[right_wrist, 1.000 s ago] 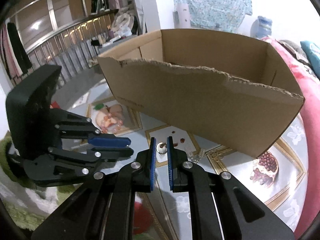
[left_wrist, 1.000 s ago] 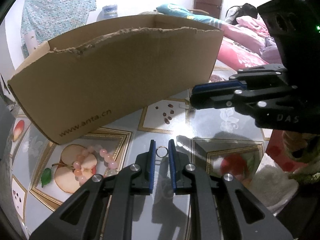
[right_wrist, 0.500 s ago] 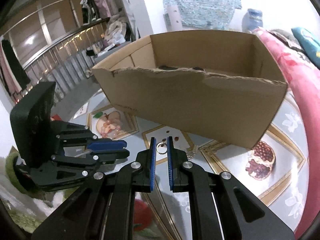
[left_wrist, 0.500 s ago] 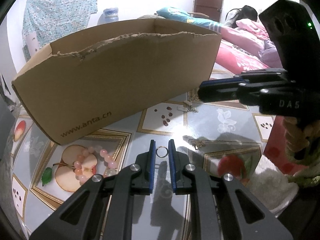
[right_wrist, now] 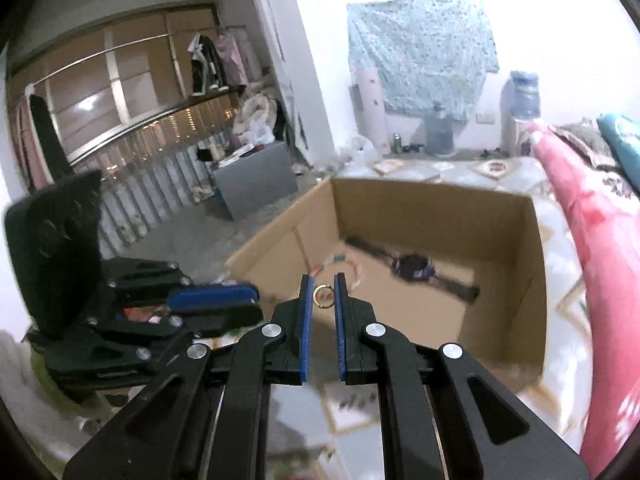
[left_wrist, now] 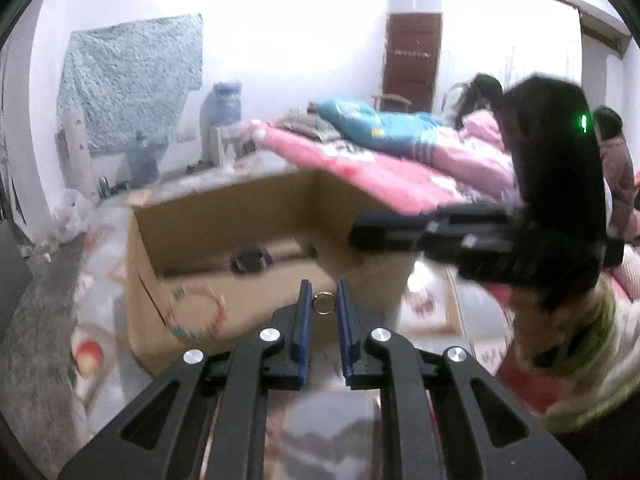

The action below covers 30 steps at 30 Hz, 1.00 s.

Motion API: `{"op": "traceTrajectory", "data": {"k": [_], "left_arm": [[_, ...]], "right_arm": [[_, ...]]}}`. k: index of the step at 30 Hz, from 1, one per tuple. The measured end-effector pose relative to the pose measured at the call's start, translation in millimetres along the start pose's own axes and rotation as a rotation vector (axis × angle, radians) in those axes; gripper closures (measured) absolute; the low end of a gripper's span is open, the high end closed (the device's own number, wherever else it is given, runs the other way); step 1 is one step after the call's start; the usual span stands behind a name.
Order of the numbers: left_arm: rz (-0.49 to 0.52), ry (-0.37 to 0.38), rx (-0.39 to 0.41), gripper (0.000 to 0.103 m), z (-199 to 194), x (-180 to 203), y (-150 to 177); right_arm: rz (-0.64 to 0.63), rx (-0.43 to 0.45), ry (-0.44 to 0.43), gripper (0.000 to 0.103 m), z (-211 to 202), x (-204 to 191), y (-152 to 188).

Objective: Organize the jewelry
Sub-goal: 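Open the left gripper to drop the gold ring into the box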

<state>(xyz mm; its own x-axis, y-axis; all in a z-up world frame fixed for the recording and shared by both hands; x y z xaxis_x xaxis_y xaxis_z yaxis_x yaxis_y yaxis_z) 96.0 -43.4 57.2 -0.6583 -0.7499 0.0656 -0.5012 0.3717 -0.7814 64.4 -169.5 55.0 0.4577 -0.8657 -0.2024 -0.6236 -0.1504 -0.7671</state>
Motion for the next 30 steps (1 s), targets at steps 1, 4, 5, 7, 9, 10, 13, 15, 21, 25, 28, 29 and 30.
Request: {"op": "traceTrajectory", "data": {"k": [1, 4, 5, 7, 9, 10, 13, 15, 21, 25, 28, 29, 30], "left_arm": [[-0.007, -0.010, -0.005, 0.091, 5.7, -7.1, -11.1], [-0.023, -0.043, -0.048, 0.091, 31.5, -23.3, -28.2], [-0.037, -0.063, -0.086, 0.091, 47.3, -31.2, -32.7], [-0.052, -0.077, -0.132, 0.091, 71.8, -40.9, -36.8], [-0.071, -0.080, -0.170, 0.091, 91.4, -46.8, -39.7], [-0.083, -0.087, -0.185, 0.091, 98.8, -50.7, -39.8], [-0.099, -0.117, -0.207, 0.091, 109.4, -59.1, -38.3], [-0.116, -0.130, -0.219, 0.091, 113.4, -60.0, -37.9], [-0.141, -0.153, -0.219, 0.084, 110.1, -63.3, -34.0], [-0.148, -0.164, -0.198, 0.080, 100.4, -62.4, -33.7], [-0.153, -0.168, -0.172, 0.077, 89.6, -60.8, -33.7], [-0.154, -0.169, -0.165, 0.076, 86.6, -60.7, -33.4], [-0.154, -0.170, -0.151, 0.073, 80.8, -59.5, -32.6]], "right_arm": [[0.000, -0.010, 0.022, 0.094, 8.0, 2.7, -8.3], [0.040, -0.079, 0.068, 0.094, 36.7, 17.1, -20.8], [0.063, -0.109, 0.083, 0.094, 46.1, 23.7, -22.7], [0.103, -0.171, 0.103, 0.094, 65.4, 36.2, -24.0], [0.130, -0.220, 0.135, 0.094, 82.4, 47.9, -23.3], [0.131, -0.229, 0.149, 0.094, 85.9, 50.8, -22.5], [0.157, -0.245, 0.165, 0.092, 94.0, 60.7, -20.2], [0.169, -0.237, 0.152, 0.089, 93.0, 62.8, -17.9], [0.183, -0.196, 0.113, 0.086, 78.9, 63.3, -19.0], [0.193, -0.150, 0.088, 0.084, 66.9, 65.1, -24.0], [0.195, -0.108, 0.055, 0.082, 55.0, 63.5, -27.1], [0.194, -0.094, 0.040, 0.081, 50.5, 62.4, -27.2], [0.194, -0.082, 0.028, 0.081, 47.2, 62.2, -27.5]]}}
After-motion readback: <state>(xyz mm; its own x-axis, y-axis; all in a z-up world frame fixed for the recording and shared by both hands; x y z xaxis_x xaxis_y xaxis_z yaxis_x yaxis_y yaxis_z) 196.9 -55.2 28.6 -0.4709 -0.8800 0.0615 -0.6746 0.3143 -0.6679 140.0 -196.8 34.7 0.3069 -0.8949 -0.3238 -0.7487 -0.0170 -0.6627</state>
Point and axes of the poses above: each gripper's, at about its wrist camera, not at the fingertips, and z roughly the way its jaws point, x to its right, y to its underside, the point moved 5 cm from there along z, roughly the way its jaws point, and after that the axes turned 7 degrees about -x, right-handed, at the moved point
